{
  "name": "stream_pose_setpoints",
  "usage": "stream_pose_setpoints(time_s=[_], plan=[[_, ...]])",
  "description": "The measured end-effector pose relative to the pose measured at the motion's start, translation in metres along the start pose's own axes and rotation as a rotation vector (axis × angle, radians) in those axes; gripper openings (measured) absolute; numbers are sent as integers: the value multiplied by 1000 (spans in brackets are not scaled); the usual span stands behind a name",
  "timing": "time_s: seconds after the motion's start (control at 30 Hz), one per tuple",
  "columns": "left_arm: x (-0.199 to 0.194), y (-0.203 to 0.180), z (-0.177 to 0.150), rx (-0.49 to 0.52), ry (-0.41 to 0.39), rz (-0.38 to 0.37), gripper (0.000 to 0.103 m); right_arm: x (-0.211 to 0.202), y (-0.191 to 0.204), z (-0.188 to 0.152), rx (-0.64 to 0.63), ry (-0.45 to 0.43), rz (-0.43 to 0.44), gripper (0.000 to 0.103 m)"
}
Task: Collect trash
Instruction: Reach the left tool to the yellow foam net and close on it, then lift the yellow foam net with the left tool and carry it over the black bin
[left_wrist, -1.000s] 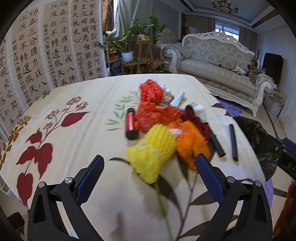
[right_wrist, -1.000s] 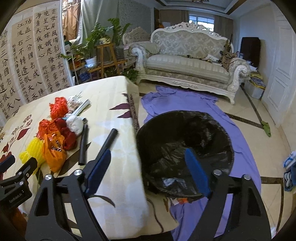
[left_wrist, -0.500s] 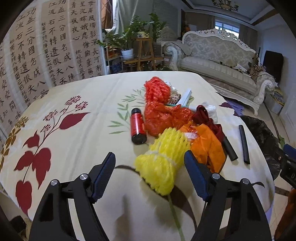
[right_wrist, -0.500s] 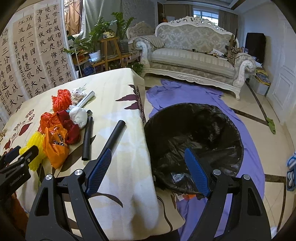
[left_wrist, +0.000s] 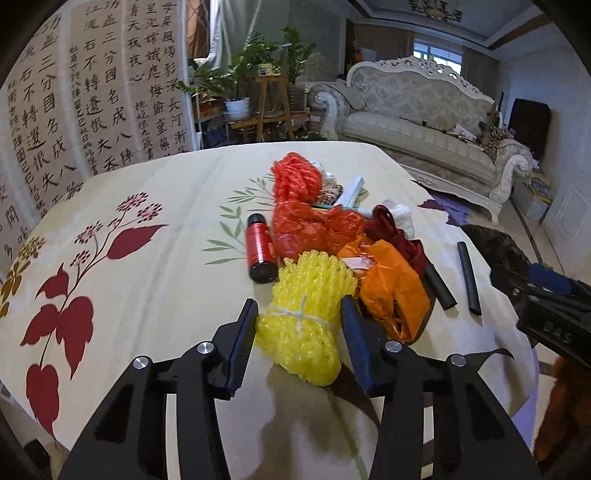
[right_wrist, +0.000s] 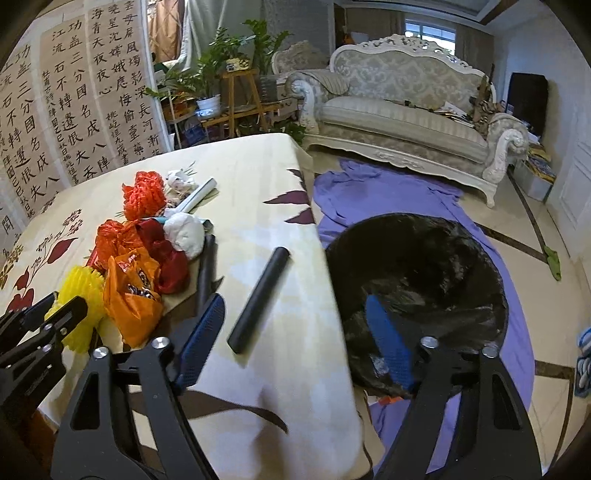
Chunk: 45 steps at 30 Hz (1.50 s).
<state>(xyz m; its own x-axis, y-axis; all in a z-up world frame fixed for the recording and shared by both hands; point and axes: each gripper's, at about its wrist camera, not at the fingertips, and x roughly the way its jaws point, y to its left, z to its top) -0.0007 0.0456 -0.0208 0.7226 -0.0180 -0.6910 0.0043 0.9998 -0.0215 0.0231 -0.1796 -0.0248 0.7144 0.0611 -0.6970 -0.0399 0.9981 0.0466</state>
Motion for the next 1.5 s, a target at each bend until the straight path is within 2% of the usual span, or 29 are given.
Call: stream_pose_setpoints(time_s=[0.2, 0.37, 0.43, 0.57, 0.8, 1.1, 1.3, 1.5], plan=[[-6, 15, 0, -35, -21, 39, 46, 16, 11, 7, -27, 32, 23, 52], [-2, 28, 0, -62, -13, 50, 46, 29, 19, 6, -63, 72, 19, 24], [1, 30, -1, -71, -5, 44, 46, 34, 20, 4, -66, 90, 25, 16], [1, 29, -3, -79, -4, 29, 46, 34, 21, 0, -69, 86, 26, 12], [-10, 9, 4, -63, -40, -20, 46, 20, 5, 0, -37, 54, 35, 12], [-17, -51, 23, 19, -93, -137, 46, 0, -52, 7, 57, 0, -39, 12], [-7, -91, 36, 78, -99, -170, 46, 2, -90, 6, 110, -11, -85, 12], [1, -122, 42, 129, -116, -170, 46, 6, -110, 5, 141, -12, -88, 12]])
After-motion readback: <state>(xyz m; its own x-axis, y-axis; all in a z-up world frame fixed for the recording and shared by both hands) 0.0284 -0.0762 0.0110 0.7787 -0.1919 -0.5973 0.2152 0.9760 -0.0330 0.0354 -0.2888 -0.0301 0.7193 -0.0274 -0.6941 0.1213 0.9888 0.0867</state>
